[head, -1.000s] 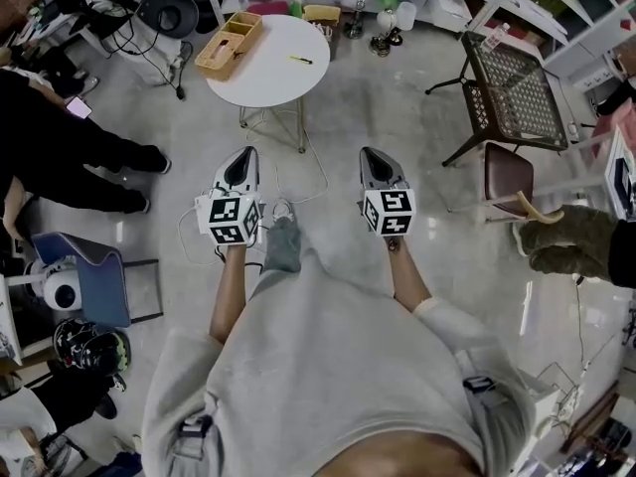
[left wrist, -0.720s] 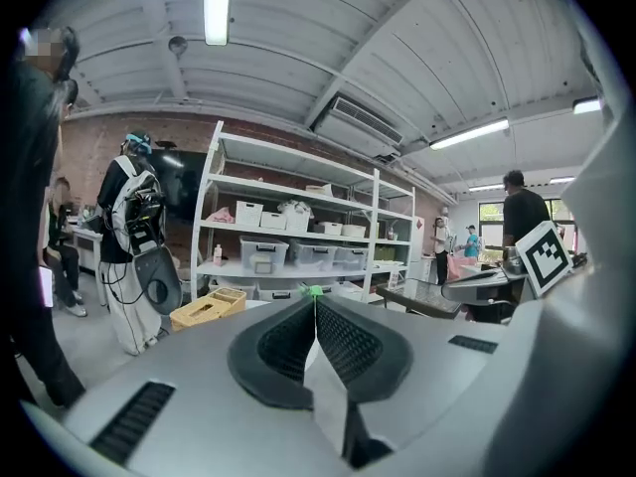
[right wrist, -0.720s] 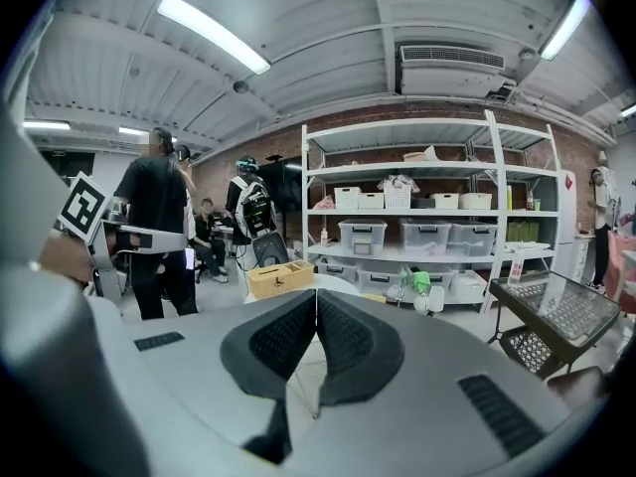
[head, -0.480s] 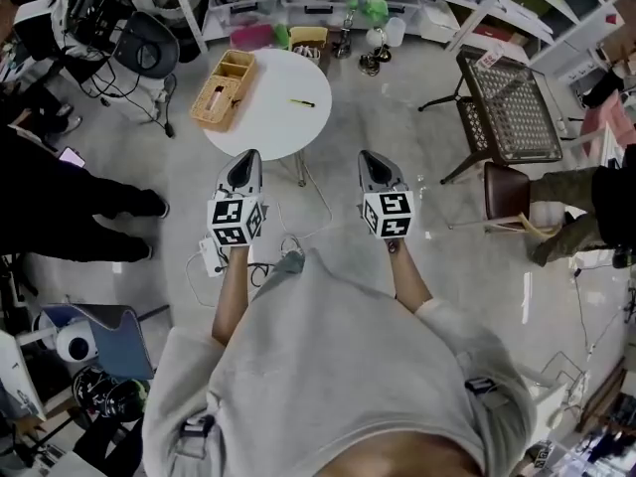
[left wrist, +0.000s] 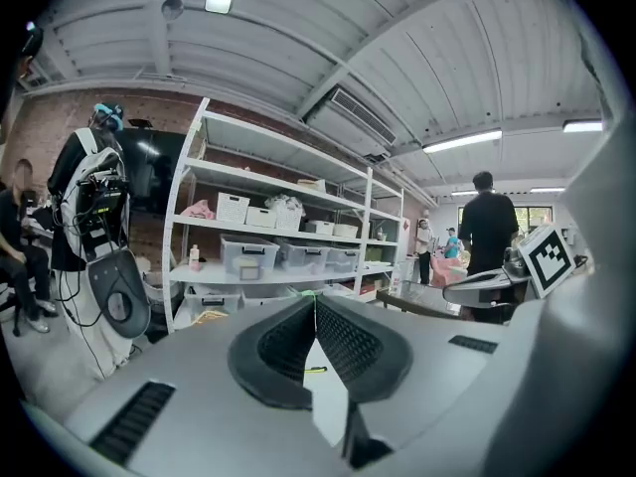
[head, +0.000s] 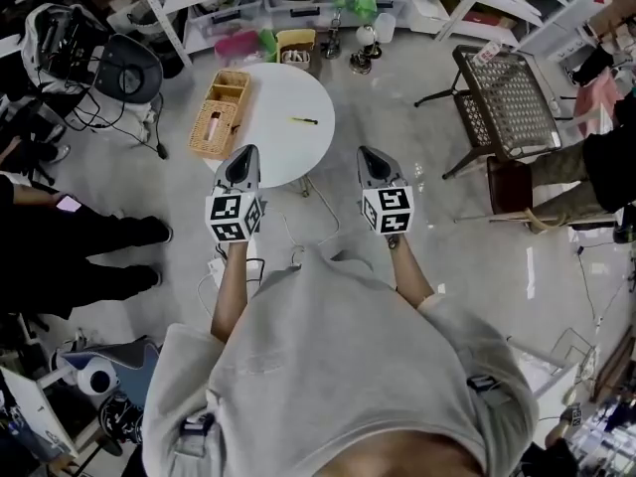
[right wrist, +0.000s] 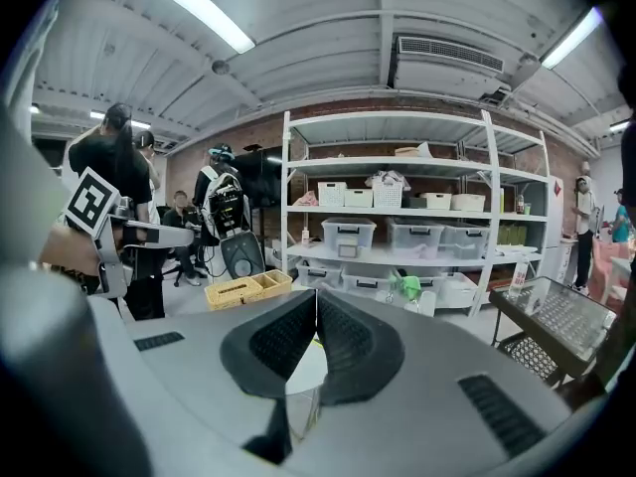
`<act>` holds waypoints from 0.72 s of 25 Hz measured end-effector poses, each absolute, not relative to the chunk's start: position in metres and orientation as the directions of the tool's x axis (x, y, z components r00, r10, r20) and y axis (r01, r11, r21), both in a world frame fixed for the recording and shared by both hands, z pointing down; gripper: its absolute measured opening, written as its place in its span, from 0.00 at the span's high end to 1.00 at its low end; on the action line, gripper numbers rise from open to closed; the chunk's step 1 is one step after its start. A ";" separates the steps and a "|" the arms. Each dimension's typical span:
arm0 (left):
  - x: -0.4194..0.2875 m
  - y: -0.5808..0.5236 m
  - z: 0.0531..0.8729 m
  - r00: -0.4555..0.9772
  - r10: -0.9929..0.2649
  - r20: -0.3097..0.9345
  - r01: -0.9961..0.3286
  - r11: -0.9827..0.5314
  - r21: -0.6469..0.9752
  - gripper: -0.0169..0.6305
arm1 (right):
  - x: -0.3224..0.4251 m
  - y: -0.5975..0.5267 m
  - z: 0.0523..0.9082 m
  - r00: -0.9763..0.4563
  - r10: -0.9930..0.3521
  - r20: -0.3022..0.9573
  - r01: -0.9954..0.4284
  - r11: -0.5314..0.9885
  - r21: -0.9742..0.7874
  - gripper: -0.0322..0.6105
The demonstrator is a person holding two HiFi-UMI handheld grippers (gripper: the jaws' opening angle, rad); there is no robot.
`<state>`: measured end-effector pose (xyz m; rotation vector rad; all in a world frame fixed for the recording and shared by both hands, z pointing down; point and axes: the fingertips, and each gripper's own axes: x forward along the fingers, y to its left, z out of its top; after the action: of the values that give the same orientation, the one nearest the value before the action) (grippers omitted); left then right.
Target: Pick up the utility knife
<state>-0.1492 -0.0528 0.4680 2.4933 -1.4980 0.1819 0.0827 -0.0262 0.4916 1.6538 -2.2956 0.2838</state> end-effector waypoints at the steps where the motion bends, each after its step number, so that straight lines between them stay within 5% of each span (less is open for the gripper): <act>1: -0.148 -0.057 0.469 0.478 -0.850 0.224 -0.878 -0.459 0.132 0.94 | 0.084 -0.028 0.494 -0.288 -0.889 0.357 -0.950 0.313 0.013 0.90; 18: -0.134 -0.117 0.496 0.423 -0.857 0.294 -0.906 -0.397 0.145 0.94 | 0.089 -0.104 0.525 -0.370 -0.834 0.410 -0.919 0.392 -0.032 0.90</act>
<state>-0.1343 -0.1172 0.4962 2.3987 -1.5300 0.2485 0.0887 -0.1035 0.5253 1.5260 -2.3277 0.3660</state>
